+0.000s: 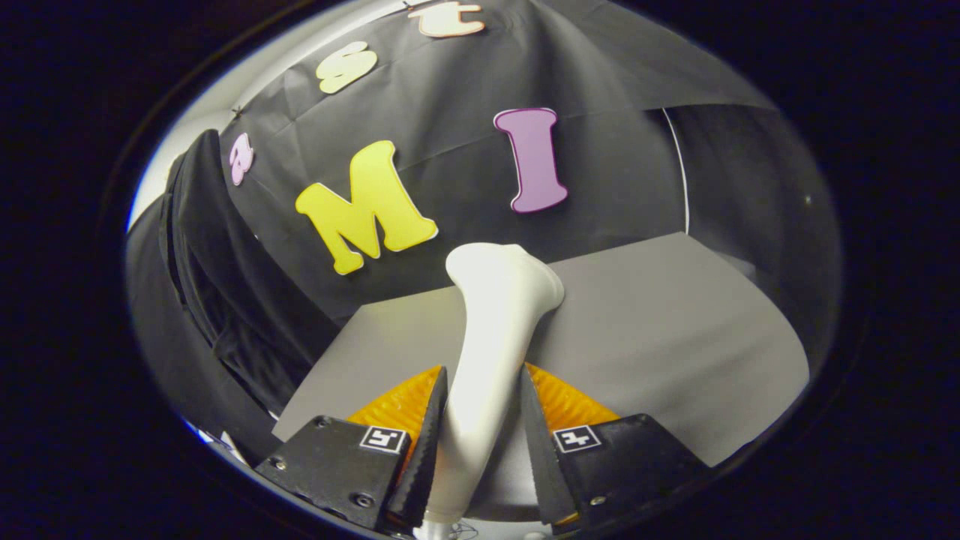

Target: Iron the clothes twice with a garment steamer, once on the left side and once on the right side.

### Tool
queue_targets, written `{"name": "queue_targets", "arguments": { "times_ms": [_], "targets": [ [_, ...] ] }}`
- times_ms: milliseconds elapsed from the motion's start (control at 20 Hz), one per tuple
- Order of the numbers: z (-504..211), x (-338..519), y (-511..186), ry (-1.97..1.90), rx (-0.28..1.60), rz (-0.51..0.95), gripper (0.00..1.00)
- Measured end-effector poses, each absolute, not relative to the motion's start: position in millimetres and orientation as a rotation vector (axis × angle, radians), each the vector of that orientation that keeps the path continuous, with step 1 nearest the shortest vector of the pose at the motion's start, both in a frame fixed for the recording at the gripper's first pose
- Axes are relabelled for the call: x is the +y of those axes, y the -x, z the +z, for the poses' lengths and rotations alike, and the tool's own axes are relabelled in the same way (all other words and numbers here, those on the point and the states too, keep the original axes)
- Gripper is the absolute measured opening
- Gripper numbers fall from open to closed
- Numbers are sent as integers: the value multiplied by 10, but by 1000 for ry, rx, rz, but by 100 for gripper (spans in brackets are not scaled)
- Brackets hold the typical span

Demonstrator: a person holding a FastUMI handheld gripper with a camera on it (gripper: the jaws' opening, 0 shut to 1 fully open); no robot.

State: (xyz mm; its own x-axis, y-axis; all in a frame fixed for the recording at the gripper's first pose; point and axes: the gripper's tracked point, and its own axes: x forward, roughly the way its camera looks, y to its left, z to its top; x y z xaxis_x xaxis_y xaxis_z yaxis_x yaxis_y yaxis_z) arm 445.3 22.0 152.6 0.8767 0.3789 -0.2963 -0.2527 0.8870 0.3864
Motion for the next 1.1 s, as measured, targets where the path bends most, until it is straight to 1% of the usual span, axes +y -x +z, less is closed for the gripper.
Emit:
{"name": "queue_targets", "arguments": {
  "times_ms": [150,300,400,750,1100],
  "targets": [
    [1524,232,-4459,-382,389,325,51],
    [1586,287,-4409,-418,390,324,39],
    [1645,323,-4349,-398,365,309,36],
    [1932,538,-3787,-393,260,314,34],
    [2562,1056,-3034,-287,96,309,34]
  ]
}}
